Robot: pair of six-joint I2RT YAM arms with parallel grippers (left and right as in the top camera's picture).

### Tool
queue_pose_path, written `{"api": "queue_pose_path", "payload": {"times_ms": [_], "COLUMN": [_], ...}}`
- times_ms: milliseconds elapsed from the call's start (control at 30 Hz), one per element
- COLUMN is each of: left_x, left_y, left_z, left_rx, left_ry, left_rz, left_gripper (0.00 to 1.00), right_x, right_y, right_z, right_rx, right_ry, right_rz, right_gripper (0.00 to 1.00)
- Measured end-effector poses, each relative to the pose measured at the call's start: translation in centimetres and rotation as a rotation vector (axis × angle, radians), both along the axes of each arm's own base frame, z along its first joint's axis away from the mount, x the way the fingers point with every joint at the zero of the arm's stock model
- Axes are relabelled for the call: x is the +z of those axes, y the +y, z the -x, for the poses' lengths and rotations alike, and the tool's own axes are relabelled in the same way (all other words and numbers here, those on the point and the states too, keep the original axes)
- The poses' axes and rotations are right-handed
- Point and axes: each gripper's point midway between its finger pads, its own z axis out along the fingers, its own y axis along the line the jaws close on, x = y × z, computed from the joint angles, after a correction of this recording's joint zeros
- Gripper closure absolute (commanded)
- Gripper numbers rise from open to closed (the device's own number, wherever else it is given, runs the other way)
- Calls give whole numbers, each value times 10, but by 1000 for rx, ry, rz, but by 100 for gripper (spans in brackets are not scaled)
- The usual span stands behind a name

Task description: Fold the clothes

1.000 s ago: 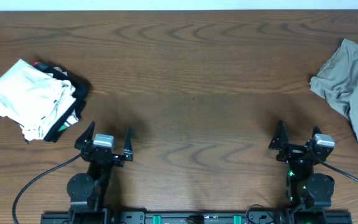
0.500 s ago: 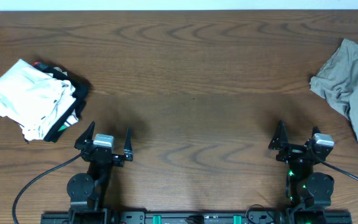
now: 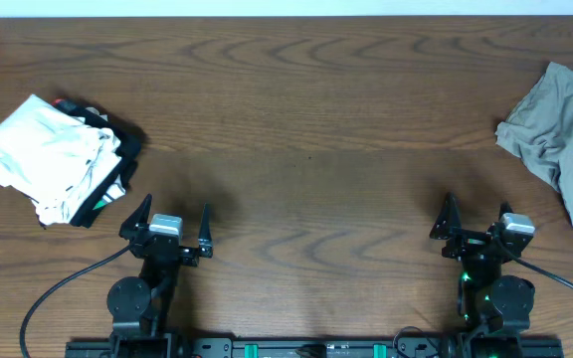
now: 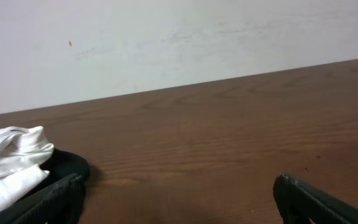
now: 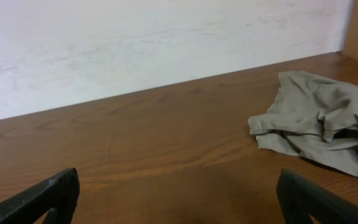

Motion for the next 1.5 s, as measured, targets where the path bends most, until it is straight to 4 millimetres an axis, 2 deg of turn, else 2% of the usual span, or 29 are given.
{"api": "queue_pose_path", "payload": {"times_ms": [400, 767, 833, 1033, 1133, 1267, 1500], "left_x": [-2, -14, -10, 16, 19, 24, 24], "left_y": [0, -1, -1, -2, -2, -2, -11], "left_z": [0, -1, -1, -12, -16, -22, -23], "left_rx": [4, 22, 25, 31, 40, 56, 30], "left_ry": [17, 139, 165, 253, 355, 504, 725], "left_rz": [49, 192, 197, 212, 213, 213, 231], "left_gripper": [2, 2, 2, 2, 2, 2, 2], "right_x": [0, -6, 2, 46, 54, 45, 36], "right_y": [2, 9, 7, 3, 3, 4, 4], "right_z": [0, 5, 8, 17, 19, 17, -6], "right_rx": [13, 52, 42, 21, 18, 22, 23], "right_ry": [1, 87, 99, 127, 219, 423, 737], "right_rz": [-1, -6, -5, -2, -2, -6, -9], "right_gripper": [1, 1, 1, 1, 1, 1, 1]}}
